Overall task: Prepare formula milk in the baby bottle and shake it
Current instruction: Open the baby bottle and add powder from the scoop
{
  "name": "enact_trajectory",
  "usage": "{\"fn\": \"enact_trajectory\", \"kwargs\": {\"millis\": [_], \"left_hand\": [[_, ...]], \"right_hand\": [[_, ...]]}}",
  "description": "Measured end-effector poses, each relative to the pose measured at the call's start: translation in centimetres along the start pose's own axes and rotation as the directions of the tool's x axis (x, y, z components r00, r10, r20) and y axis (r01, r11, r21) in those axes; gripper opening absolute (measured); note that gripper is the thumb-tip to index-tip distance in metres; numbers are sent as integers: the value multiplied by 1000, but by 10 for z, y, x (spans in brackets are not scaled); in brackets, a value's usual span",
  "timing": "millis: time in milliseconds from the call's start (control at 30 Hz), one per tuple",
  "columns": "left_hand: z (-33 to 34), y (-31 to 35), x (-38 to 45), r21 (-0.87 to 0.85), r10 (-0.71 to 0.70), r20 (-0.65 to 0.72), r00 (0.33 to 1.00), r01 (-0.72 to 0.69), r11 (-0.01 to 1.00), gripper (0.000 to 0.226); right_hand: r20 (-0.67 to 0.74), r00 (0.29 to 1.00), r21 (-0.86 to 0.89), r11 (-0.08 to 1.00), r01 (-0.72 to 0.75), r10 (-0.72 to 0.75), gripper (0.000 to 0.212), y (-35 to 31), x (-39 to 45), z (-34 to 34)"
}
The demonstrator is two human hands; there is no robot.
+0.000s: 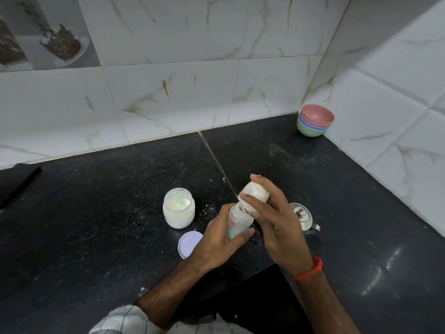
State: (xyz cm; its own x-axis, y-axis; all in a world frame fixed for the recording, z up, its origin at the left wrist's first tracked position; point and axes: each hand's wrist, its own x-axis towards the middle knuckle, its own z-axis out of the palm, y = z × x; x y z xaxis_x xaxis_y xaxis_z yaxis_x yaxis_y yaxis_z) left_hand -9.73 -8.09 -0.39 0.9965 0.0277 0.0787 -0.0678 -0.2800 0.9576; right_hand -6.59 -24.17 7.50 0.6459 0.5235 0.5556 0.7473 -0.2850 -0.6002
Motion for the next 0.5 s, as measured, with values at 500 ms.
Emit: {"fn": "enact_trajectory", "kwargs": {"millis": [500], "left_hand": [[0,-4,4,12,-20,14,1000,20,1000,58]], "right_hand": [[-26,999,19,1000,-20,21,48,-1,1,2]]}}
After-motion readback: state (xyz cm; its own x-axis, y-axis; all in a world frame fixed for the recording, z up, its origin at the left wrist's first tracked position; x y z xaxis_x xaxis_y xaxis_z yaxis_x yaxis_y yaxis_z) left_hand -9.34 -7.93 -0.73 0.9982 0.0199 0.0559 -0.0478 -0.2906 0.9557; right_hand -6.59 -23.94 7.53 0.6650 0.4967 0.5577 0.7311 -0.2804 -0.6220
